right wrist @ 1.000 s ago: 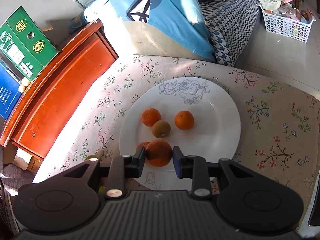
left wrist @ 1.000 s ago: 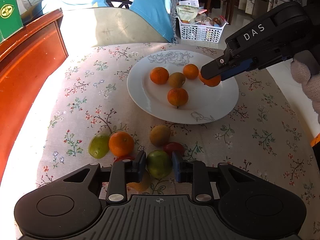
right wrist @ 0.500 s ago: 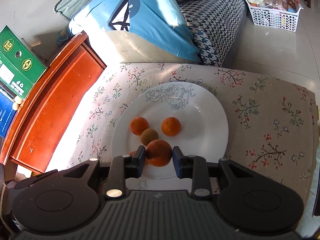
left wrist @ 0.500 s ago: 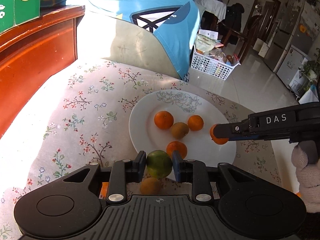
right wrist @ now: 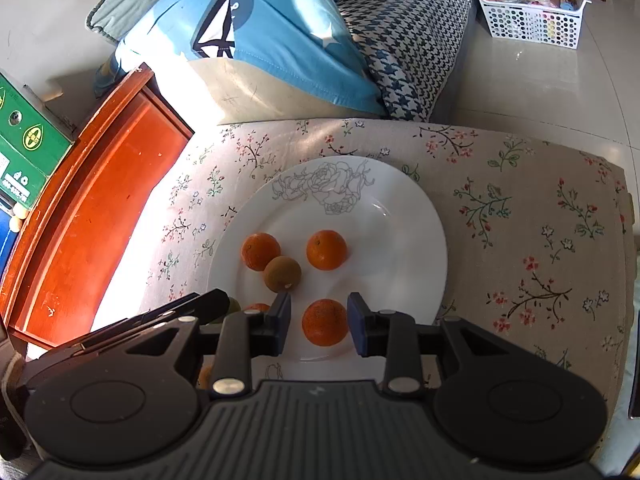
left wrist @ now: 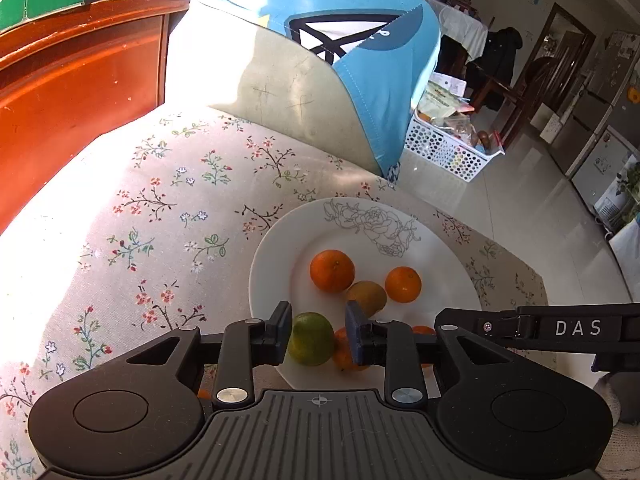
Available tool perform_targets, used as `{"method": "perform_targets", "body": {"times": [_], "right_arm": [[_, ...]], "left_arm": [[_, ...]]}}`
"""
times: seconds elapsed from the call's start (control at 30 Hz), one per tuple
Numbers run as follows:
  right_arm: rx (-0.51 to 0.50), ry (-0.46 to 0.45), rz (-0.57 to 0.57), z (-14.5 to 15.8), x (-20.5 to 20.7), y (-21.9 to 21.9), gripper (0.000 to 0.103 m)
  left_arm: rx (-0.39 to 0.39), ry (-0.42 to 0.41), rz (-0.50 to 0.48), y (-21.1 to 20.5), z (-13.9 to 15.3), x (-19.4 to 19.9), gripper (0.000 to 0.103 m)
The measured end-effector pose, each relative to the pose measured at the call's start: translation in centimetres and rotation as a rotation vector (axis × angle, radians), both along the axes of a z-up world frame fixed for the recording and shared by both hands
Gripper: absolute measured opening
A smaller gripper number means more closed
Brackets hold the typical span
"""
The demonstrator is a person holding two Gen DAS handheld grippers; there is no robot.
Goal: Organize fruits
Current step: 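Lower the green lime onto the plate and open the left gripper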
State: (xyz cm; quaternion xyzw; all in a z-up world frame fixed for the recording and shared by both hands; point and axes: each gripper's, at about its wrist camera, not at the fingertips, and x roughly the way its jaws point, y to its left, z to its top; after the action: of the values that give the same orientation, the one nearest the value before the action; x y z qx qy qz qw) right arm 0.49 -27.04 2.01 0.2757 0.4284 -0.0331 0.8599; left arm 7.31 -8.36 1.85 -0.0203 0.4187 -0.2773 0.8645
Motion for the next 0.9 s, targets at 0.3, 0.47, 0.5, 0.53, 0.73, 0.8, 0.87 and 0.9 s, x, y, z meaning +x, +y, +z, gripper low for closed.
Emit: {"method": "perform_targets", "body": {"times": [0.3, 0.47, 0.5, 0.53, 0.73, 0.8, 0.87, 0.9], "right_arm": [[-0.001, -0.035, 0.051, 0.7, -0.1, 0.7, 0.036], [-0.018, -0.071, 0.122, 1.2, -0.6, 1.8, 0.039], [-0.019, -0.075, 0.137, 1.2, -0.7, 2.0, 0.039], [-0.019, -0.078, 0.154, 1.2, -0.8, 2.4, 0.039], [-0.027, -0.094, 0.268, 1.0, -1.5, 4.7, 0.039], [-0.038, -0.097, 0.301, 0.9, -1.6, 5.5, 0.039], [-0.038, -0.092, 0.326, 0.6, -1.6, 6.1, 0.039], [-0.04, -0.09, 0.336, 0.5, -1.7, 6.4, 0.039]], "left_arm": [[0.024, -0.065, 0.025, 0.8, 3.7, -0.9, 0.068], [0.087, -0.058, 0.025, 2.3, 4.7, -1.2, 0.072], [0.109, -0.051, 0.024, 2.7, 4.7, -1.3, 0.072], [0.13, -0.048, 0.026, 3.2, 4.7, -1.4, 0.072], [0.144, -0.01, 0.081, 6.4, 4.6, -2.1, 0.072], [0.158, -0.006, 0.083, 6.7, 4.2, -2.3, 0.072], [0.161, 0.003, 0.068, 6.9, 4.0, -2.7, 0.072], [0.155, 0.009, 0.063, 7.1, 3.8, -2.8, 0.072]]}}
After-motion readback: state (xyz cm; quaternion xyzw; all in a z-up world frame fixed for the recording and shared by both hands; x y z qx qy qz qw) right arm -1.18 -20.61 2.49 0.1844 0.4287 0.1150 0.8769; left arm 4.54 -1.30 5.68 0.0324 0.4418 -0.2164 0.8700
